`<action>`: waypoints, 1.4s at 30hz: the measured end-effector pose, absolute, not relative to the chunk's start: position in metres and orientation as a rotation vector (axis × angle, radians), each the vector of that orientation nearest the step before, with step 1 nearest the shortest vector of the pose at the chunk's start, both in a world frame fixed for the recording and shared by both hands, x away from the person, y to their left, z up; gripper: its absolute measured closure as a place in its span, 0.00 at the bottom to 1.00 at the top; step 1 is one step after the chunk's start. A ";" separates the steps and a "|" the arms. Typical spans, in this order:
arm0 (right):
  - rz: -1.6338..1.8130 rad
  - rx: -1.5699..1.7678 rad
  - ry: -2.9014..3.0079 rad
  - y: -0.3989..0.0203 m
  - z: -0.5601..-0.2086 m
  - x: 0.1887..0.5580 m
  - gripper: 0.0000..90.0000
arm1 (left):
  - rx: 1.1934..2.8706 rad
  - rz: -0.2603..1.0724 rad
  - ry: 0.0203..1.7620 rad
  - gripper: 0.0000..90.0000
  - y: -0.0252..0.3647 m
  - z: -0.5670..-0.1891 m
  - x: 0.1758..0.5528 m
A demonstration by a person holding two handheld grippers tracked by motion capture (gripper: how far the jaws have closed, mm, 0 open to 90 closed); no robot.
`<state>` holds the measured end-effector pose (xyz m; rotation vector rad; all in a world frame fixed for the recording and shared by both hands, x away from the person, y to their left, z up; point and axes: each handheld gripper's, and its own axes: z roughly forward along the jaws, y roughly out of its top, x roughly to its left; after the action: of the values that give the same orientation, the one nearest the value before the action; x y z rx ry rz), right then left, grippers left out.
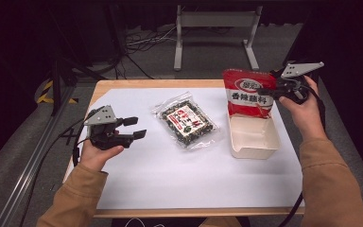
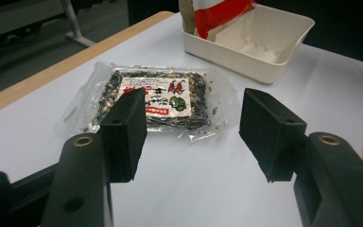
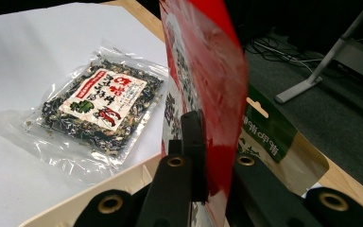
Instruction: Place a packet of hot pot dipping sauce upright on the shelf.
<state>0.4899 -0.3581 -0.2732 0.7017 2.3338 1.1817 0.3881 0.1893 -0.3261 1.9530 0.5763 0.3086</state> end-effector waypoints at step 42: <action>1.170 0.861 2.356 -0.366 -0.317 0.500 0.98 | 1.967 0.283 0.567 0.47 0.186 -0.329 0.393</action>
<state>0.5002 -0.3656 -0.3170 0.8611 2.3559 1.1699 0.3928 0.1858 -0.3287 1.9668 0.5674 0.2834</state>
